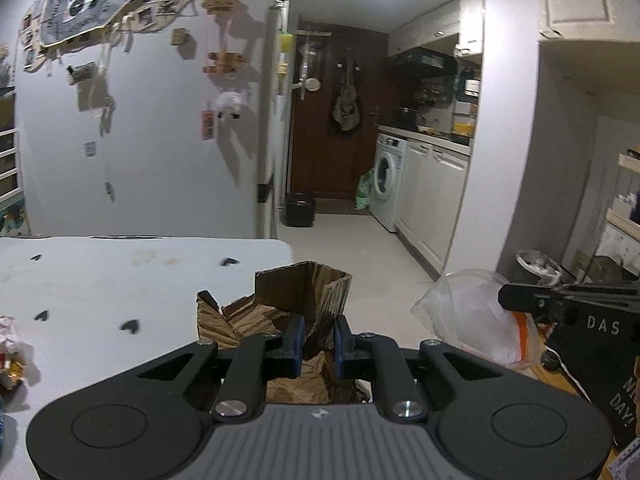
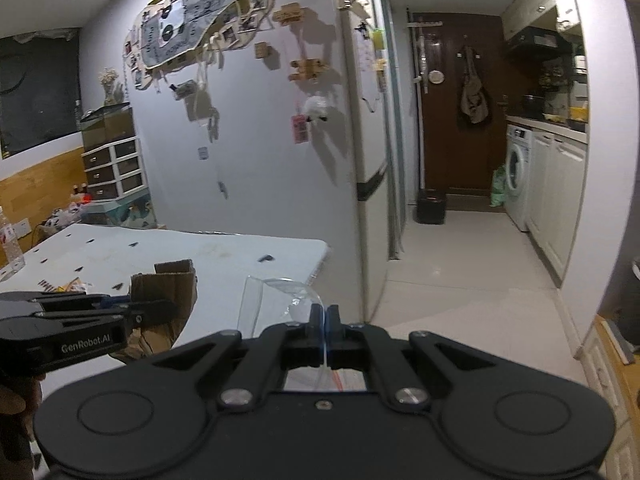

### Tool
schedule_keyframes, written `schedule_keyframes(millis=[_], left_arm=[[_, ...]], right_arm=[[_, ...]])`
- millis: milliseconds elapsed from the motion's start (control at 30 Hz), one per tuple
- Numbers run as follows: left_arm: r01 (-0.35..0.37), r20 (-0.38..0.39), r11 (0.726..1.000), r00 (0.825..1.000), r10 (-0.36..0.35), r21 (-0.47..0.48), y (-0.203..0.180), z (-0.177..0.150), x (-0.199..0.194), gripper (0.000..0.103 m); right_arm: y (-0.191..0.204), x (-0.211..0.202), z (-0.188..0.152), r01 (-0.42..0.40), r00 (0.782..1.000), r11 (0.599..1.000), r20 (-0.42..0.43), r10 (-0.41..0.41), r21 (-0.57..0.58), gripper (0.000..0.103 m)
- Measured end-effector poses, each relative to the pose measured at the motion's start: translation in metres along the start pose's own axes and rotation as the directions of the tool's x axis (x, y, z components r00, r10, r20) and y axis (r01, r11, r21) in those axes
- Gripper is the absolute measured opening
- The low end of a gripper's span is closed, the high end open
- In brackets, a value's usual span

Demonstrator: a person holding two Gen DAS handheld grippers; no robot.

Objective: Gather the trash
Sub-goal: 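Carry the cardboard and clear packet over the yellow trash bin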

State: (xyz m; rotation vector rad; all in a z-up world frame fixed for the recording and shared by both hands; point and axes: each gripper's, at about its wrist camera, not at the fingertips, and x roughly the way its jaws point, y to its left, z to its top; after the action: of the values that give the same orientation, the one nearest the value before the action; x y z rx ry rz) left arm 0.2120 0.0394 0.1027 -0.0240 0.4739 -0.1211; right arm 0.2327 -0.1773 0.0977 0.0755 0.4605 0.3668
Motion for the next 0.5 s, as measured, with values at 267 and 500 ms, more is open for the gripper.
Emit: schedule_keyframes(millis=[267, 500], left_arm=[[0.072, -0.028, 0.997, 0.997, -0.071, 0.041, -0.058, -0.013, 0.01, 0.016], [0.123, -0.071, 0.99, 0.99, -0.118, 0.069, -0.101, -0.027, 0.031, 0.016]], right_arm=[[-0.044, -0.025, -0.027, 0.069, 0.997, 0.997, -0.018, -0.068, 0.034, 0.001], [-0.087, -0.036, -0.056, 0.123, 0.992, 0.989, -0.047, -0.12, 0.082, 0.001]])
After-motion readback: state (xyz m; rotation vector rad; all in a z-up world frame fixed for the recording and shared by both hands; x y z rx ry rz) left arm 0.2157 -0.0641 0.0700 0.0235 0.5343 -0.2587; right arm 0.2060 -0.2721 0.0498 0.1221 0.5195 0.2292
